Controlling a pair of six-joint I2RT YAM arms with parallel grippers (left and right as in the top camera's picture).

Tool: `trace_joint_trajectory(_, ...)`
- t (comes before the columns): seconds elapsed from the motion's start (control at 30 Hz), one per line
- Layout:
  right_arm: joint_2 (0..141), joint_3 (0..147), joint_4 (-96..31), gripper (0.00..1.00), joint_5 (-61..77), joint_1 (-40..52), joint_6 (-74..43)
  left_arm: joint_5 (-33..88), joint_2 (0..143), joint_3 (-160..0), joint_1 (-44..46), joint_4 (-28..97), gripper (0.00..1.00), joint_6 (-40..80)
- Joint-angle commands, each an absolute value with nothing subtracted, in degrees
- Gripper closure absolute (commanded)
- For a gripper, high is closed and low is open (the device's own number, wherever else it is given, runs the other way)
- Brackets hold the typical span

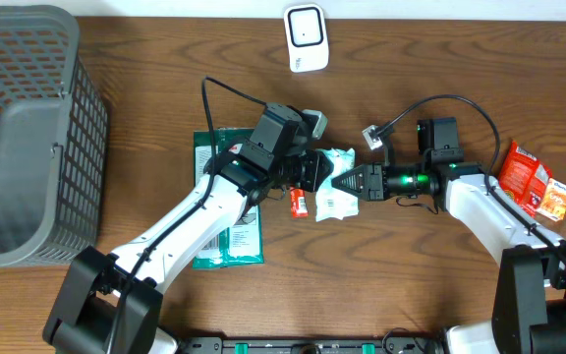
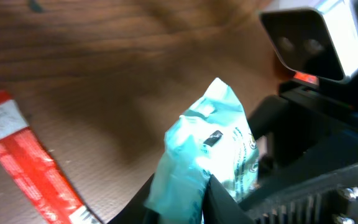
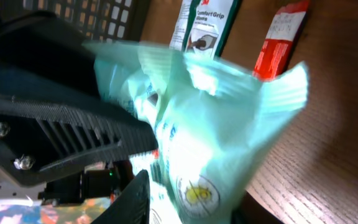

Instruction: Scan the item barcode

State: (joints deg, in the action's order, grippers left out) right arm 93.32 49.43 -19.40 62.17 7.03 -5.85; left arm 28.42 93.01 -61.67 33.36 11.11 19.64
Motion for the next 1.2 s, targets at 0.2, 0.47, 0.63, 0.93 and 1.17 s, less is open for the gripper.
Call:
trace_joint_trajectory(0.2, 92.47, 49.45, -18.48, 0.77, 65.69, 7.31, -3.95, 38.17, 93.45, -61.78, 32.47, 10.81, 0.86, 19.33)
trace_joint_trajectory(0.47, 92.47, 49.45, -19.0, 0.94, 70.35, 7.33, -2.68, 46.11, 93.45, -61.78, 28.71, 10.81, 0.85, 19.31)
trace_joint_trajectory(0.63, 92.47, 49.45, -18.98, 0.99, 70.85, 7.33, -2.66, 47.13, 93.45, -61.78, 27.53, 10.28, 0.48, 19.03)
trace_joint_trajectory(0.93, 92.47, 49.45, -6.46, 0.99, 74.7, 4.45, -14.48, 60.66, 93.43, -61.95, 22.0, 9.52, 0.34, 18.81)
trace_joint_trajectory(1.17, 92.47, 49.45, 1.56, 0.99, 74.7, 4.1, -26.44, 69.84, 93.43, -61.95, 21.06, 9.56, 0.34, 14.46)
